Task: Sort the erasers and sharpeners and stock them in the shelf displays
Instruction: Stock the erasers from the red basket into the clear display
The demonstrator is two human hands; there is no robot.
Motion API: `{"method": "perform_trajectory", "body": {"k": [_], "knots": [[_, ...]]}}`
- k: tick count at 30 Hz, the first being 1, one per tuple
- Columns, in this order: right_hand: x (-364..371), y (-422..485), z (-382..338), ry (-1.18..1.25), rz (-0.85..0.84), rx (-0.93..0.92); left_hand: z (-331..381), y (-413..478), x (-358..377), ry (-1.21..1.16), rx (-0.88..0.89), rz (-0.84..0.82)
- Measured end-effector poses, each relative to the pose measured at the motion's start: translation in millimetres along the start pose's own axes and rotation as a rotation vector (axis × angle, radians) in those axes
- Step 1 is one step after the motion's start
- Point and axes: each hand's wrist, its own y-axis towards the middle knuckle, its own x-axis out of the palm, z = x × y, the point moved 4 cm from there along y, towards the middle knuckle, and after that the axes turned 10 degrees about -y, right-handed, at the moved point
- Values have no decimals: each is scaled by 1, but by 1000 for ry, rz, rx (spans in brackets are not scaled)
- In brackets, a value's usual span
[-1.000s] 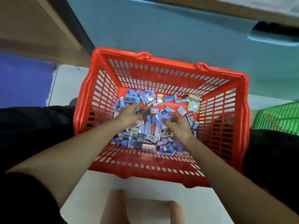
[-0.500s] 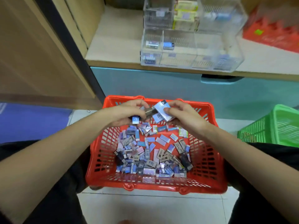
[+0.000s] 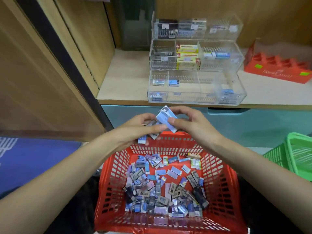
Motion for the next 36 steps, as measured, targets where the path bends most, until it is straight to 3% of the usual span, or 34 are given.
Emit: {"method": "perform_trajectory", "body": {"k": [6, 10, 15, 23, 28, 33, 36], "knots": [[-6, 3, -22, -89, -63, -116, 23, 2, -1, 133, 95, -20], [-13, 8, -28, 75, 38, -127, 29, -1, 5, -130, 95, -9], [-20, 13, -33, -34, 102, -191, 33, -1, 8, -262, 46, 8], [-21, 8, -38, 190, 63, -114, 35, 2, 10, -395, 28, 131], [-30, 8, -29, 20, 227, -10, 37, 6, 17, -475, 42, 129], [-24, 9, -22, 522, 98, 137, 45, 13, 32, -521, 81, 76], [-27, 9, -21, 520, 80, 197, 47, 19, 38, -498, 124, 106]]}}
